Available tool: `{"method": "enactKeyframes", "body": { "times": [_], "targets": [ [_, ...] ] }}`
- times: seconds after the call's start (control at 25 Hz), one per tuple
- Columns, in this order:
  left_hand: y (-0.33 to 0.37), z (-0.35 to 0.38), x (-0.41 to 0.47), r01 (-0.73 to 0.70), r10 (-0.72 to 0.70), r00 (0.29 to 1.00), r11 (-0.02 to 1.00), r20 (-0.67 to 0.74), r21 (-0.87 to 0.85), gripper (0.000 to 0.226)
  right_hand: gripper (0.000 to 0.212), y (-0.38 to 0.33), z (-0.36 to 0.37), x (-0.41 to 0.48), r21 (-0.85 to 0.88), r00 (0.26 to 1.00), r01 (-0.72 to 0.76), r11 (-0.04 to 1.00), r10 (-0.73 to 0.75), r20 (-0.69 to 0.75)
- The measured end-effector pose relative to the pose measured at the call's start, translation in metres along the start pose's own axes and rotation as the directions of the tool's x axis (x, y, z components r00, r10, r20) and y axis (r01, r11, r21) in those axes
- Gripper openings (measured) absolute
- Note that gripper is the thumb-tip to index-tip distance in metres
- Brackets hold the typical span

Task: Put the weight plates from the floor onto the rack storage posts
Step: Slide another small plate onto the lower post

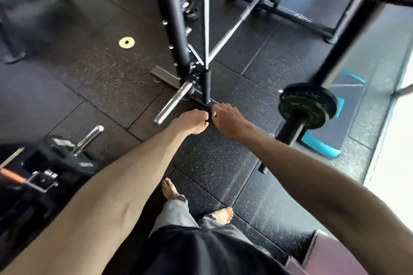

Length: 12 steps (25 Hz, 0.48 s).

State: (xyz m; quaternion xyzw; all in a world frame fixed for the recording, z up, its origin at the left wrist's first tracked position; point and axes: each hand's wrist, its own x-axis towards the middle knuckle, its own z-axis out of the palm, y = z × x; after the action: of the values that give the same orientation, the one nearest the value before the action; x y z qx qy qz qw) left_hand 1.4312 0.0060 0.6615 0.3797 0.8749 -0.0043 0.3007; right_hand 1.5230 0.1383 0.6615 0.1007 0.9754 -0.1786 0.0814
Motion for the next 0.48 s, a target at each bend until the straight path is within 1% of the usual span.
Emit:
{"method": "enactKeyframes", "body": {
  "times": [0.08,0.2,0.28,0.36,0.48],
  "targets": [
    [-0.057,0.009,-0.018,0.090,-0.090,0.996,0.994,0.000,-0.059,0.033,0.028,-0.040,0.018,0.021,-0.050,0.983,0.055,0.997,-0.046,0.176],
    [-0.139,0.023,-0.051,0.226,-0.225,0.974,0.970,0.026,-0.090,0.036,0.029,-0.101,0.045,0.056,-0.083,0.920,0.138,0.987,-0.097,0.380],
    [-0.190,0.031,-0.070,0.288,-0.282,0.958,0.947,0.060,-0.146,0.035,0.030,-0.140,0.062,0.080,-0.094,0.884,0.182,0.979,-0.121,0.451],
    [-0.243,0.036,-0.091,0.342,-0.332,0.939,0.926,0.088,-0.162,0.031,0.032,-0.182,0.077,0.106,-0.109,0.857,0.238,0.965,-0.156,0.492],
    [-0.312,0.041,-0.116,0.378,-0.372,0.926,0.913,0.066,-0.151,0.028,0.032,-0.235,0.093,0.145,-0.134,0.815,0.307,0.942,-0.188,0.548]
  ]
}}
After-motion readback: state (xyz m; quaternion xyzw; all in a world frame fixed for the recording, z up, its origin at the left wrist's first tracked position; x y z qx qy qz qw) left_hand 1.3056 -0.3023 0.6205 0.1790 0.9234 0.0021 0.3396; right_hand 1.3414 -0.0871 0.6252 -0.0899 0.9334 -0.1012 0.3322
